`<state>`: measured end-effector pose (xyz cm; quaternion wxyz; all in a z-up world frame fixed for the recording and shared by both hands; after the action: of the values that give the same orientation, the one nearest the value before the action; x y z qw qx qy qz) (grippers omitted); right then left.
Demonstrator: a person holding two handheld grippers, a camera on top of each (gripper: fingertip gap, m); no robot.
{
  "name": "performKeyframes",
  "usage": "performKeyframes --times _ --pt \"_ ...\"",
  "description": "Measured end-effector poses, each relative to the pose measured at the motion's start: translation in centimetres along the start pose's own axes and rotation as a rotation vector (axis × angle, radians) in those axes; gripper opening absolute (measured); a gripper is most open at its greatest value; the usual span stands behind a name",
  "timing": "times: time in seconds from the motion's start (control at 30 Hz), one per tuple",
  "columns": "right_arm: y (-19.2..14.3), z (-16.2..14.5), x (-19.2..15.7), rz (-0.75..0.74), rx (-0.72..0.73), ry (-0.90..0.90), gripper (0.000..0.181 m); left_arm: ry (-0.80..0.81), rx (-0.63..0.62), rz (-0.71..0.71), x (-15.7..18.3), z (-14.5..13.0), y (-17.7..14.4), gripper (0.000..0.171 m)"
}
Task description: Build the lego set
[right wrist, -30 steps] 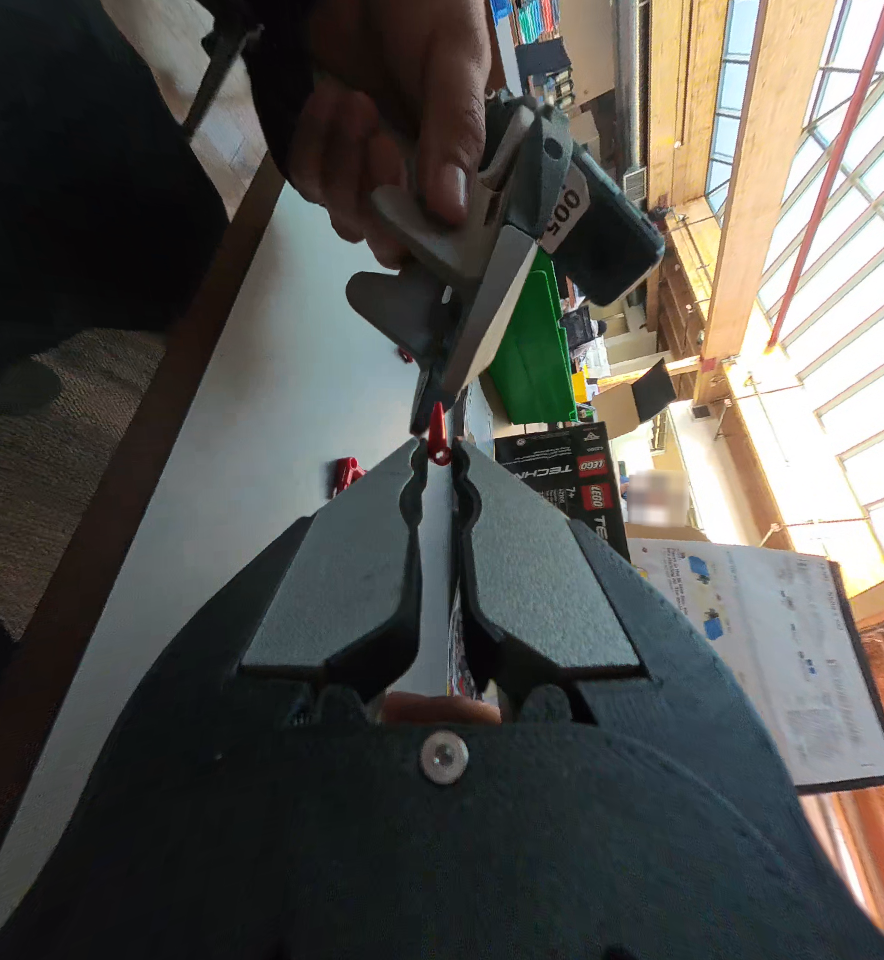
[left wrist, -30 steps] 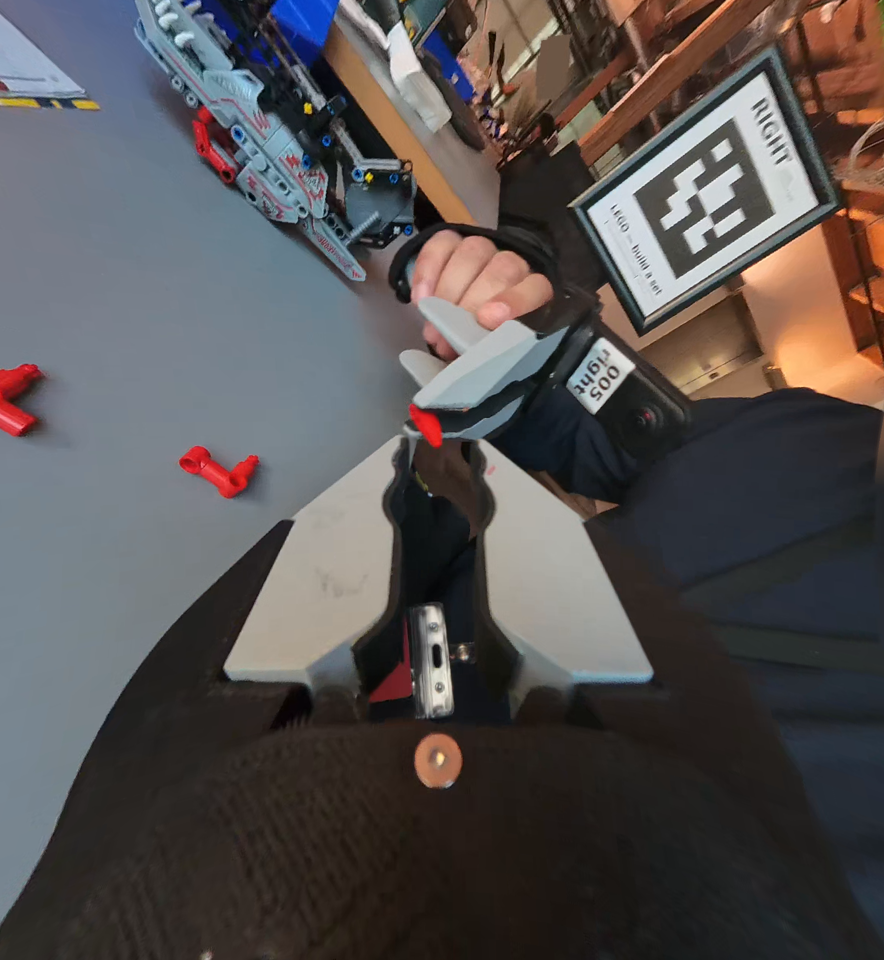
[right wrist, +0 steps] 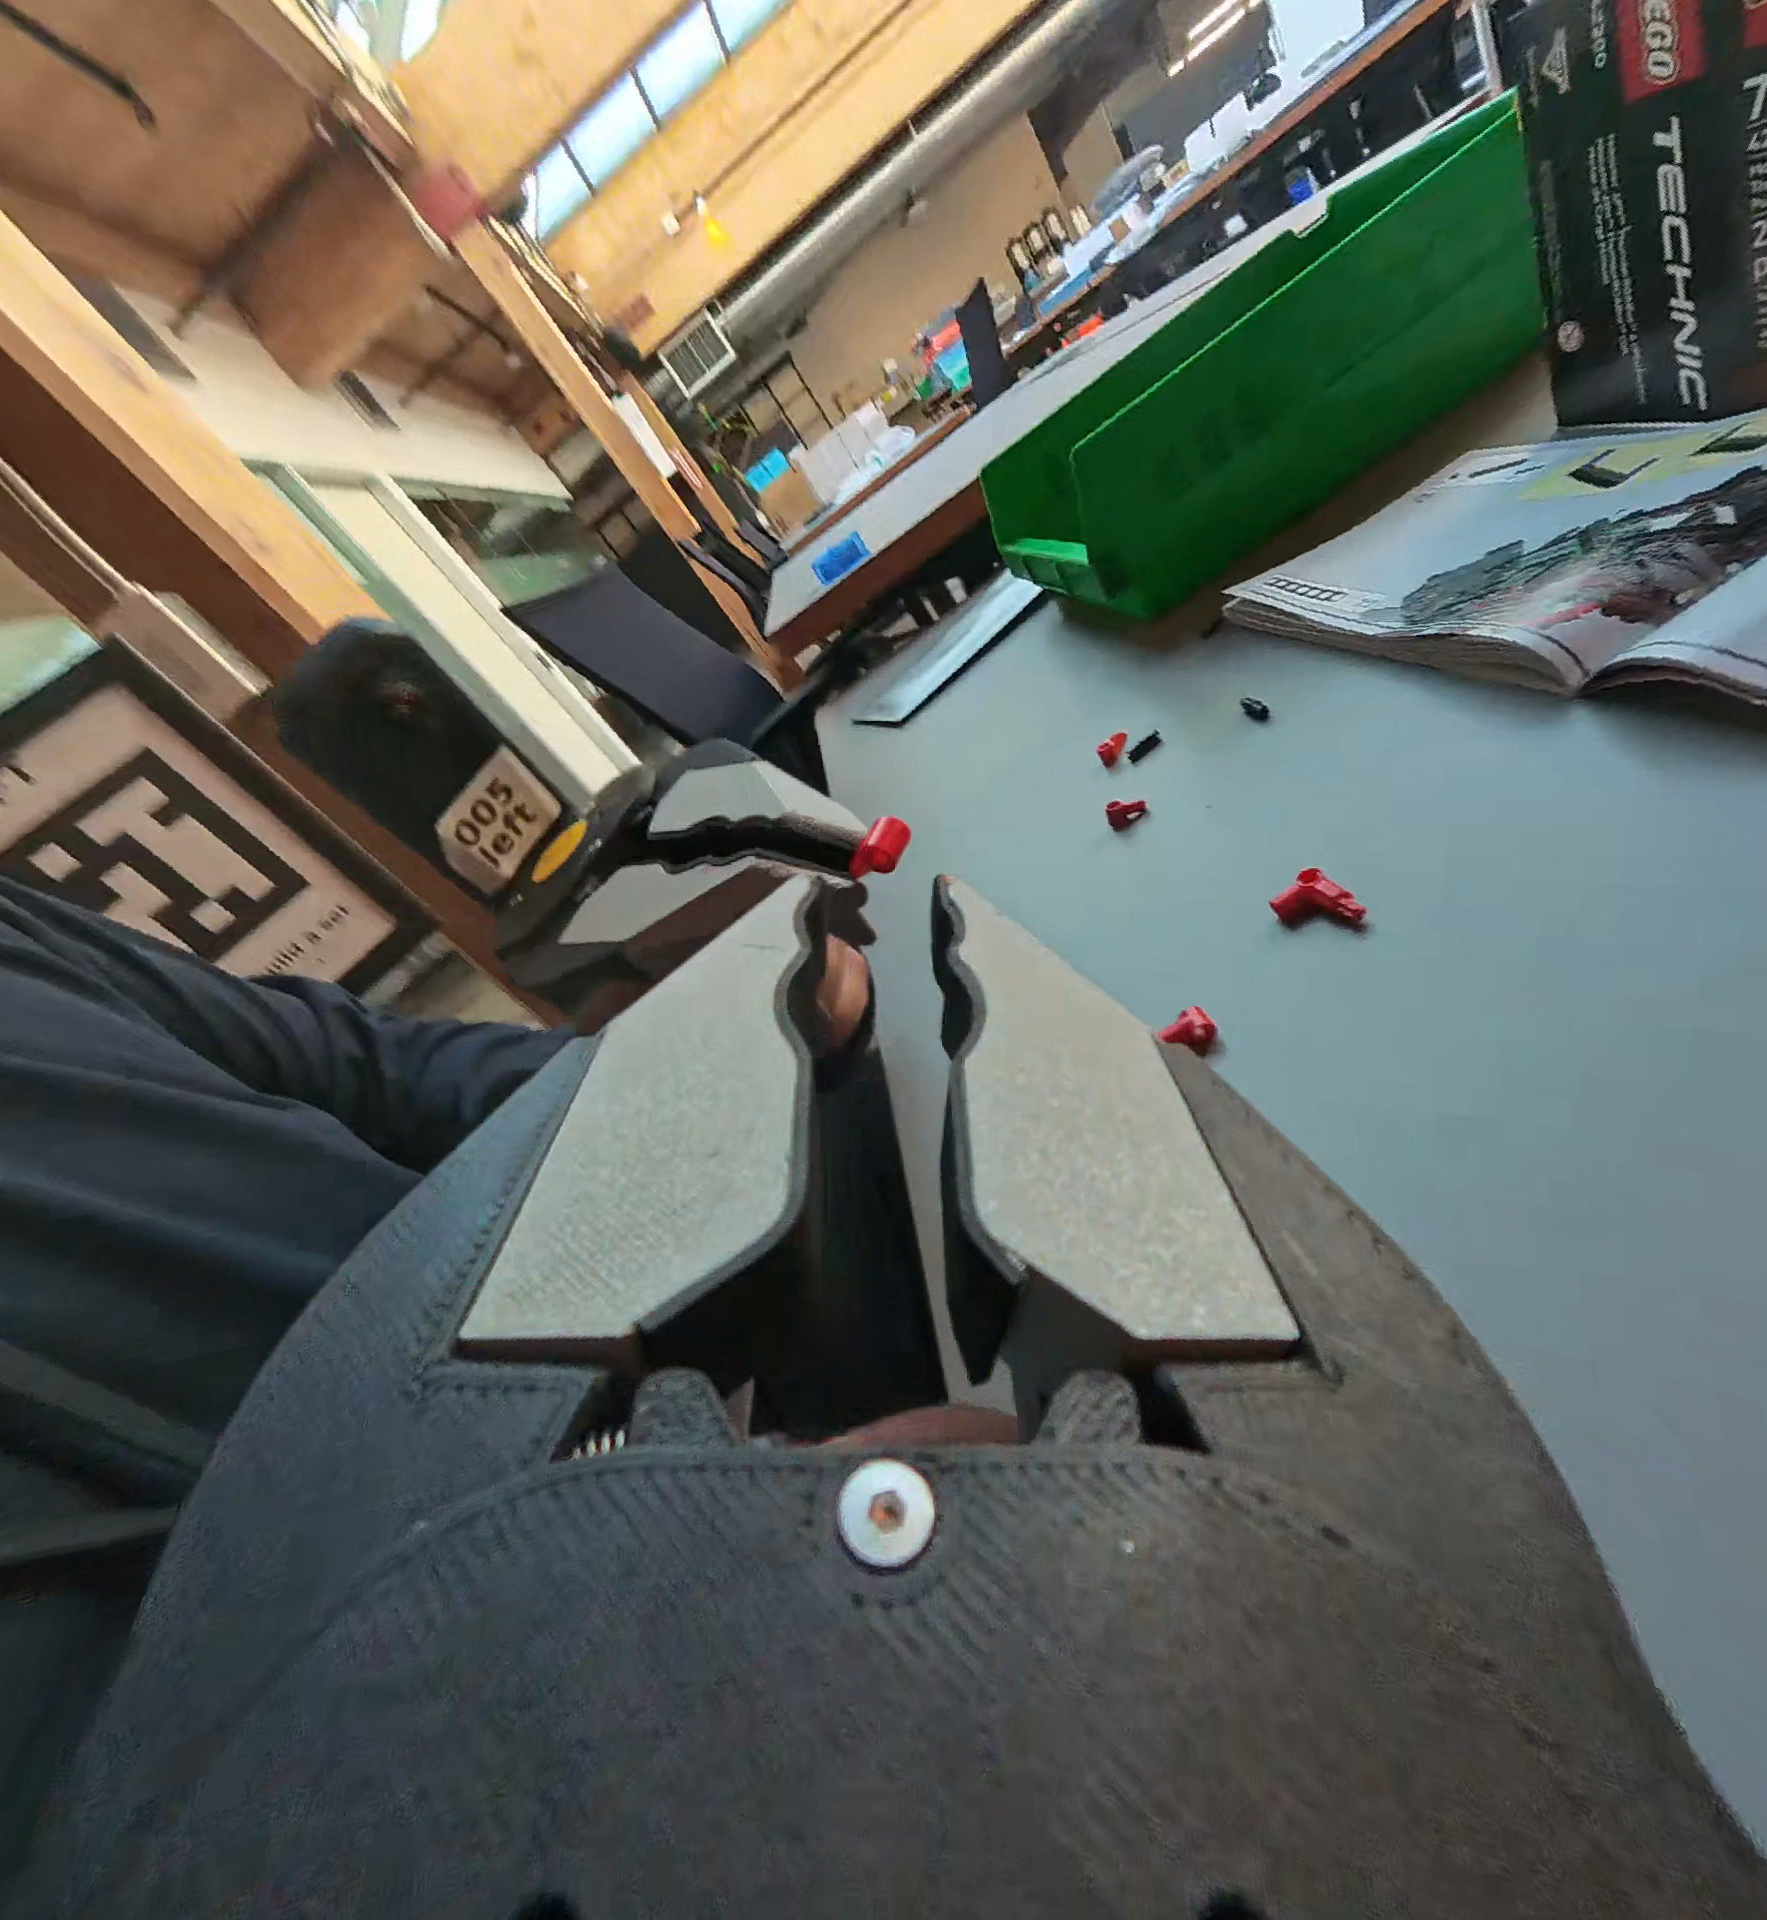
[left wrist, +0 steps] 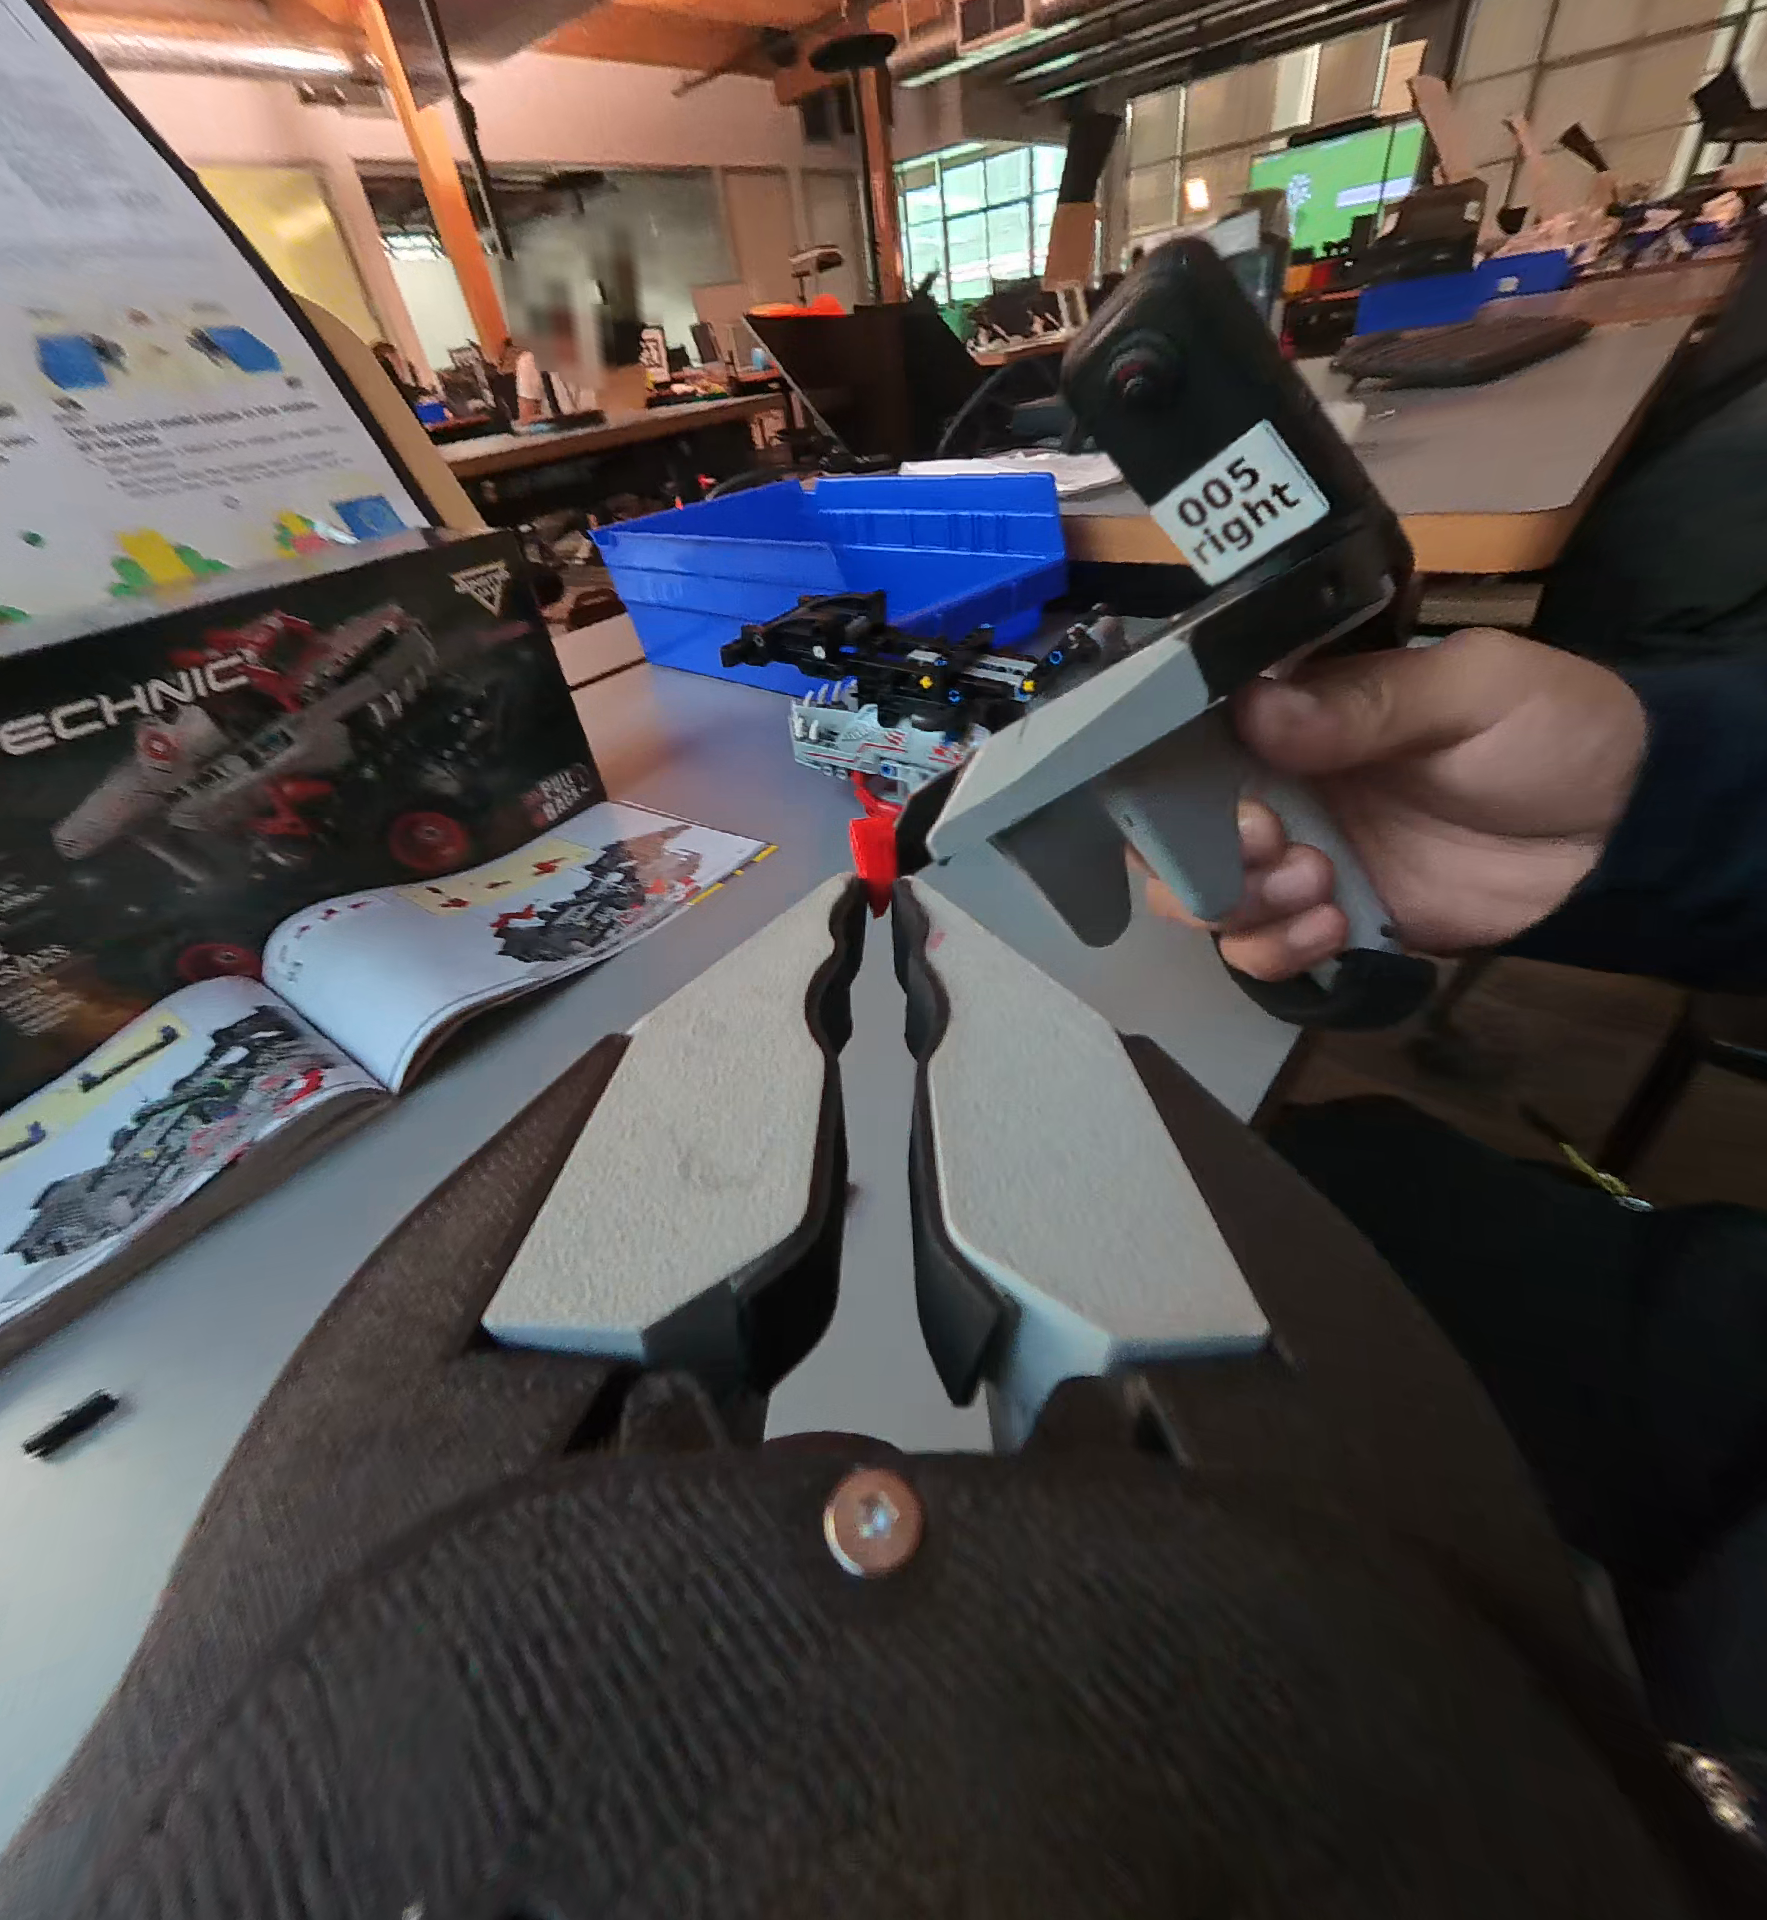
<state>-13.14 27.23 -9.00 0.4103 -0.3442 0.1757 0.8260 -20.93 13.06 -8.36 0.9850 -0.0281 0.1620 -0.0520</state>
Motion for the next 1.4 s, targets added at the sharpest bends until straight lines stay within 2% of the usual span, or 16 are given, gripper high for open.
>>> performKeyframes --times 0.1,0.33,0.53,0.63,0.7,0.8,0.87,0.93,1.0,1.07,1.23,1.3,1.33,1.37,1.4 --pt "0.3 0.0 0.1 0.035 0.02 0.074 0.002 0.064 -0.014 0.039 0.4 0.2 -0.1 0.002" --pt "0.6 -0.1 0.5 0.054 0.051 0.171 0.003 0.142 -0.063 0.099 1.0 0.1 0.1 0.002" --pt "0.4 -0.4 1.2 0.033 0.032 0.21 0.003 0.124 -0.105 0.086 1.2 -0.5 0.5 0.002" --pt "-0.1 0.1 2.0 -0.064 0.0 0.205 0.003 0.102 -0.148 -0.026 0.9 -0.9 0.5 0.002" --pt "-0.5 0.2 3.3 -0.175 -0.145 0.196 0.003 0.137 -0.264 -0.152 -0.4 -1.8 0.4 0.006" --pt "0.0 -0.2 5.3 -0.325 -0.429 0.188 0.003 0.129 -0.417 -0.398 -2.7 -3.5 0.9 0.024" --pt "0.7 0.1 6.0 -0.366 -0.503 0.152 0.003 0.131 -0.453 -0.517 -3.7 -4.3 1.6 0.029" --pt "1.6 0.1 6.4 -0.328 -0.561 0.194 0.003 0.166 -0.482 -0.559 -4.5 -4.7 2.4 0.033" --pt "2.1 0.0 6.8 -0.311 -0.566 0.211 0.003 0.234 -0.493 -0.6 -4.8 -5.2 3.1 0.035" --pt "2.2 -0.2 7.0 -0.316 -0.568 0.2 0.003 0.255 -0.525 -0.671 -4.8 -6.0 3.7 0.028" --pt "2.1 -0.3 7.1 -0.276 -0.555 0.184 0.003 0.179 -0.514 -0.757 -5.0 -6.3 4.4 0.017" --pt "1.7 -0.2 7.1 -0.29 -0.545 0.17 0.003 0.162 -0.501 -0.771 -5.0 -6.4 4.5 0.003" --pt "1.5 -0.2 7.1 -0.305 -0.546 0.155 0.003 0.163 -0.49 -0.763 -4.9 -6.5 4.4 0.002" --pt "1.3 -0.1 7.2 -0.319 -0.547 0.144 0.003 0.158 -0.493 -0.748 -4.9 -6.5 4.4 0.004" --pt "1.2 0.1 7.2 -0.327 -0.549 0.136 0.003 0.143 -0.504 -0.735 -5.0 -6.4 4.3 0.016"
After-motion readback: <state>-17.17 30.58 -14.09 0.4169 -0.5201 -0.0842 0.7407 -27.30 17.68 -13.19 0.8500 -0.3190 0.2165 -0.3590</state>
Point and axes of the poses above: each gripper's, where its closed fingertips meet, y out along the fingers, z out of its top, x = y × z across the jaws, the point moved 9 cm from there along -y, back along the fingers, and after that the axes turned 11 degrees about y, right-handed, at the moved point
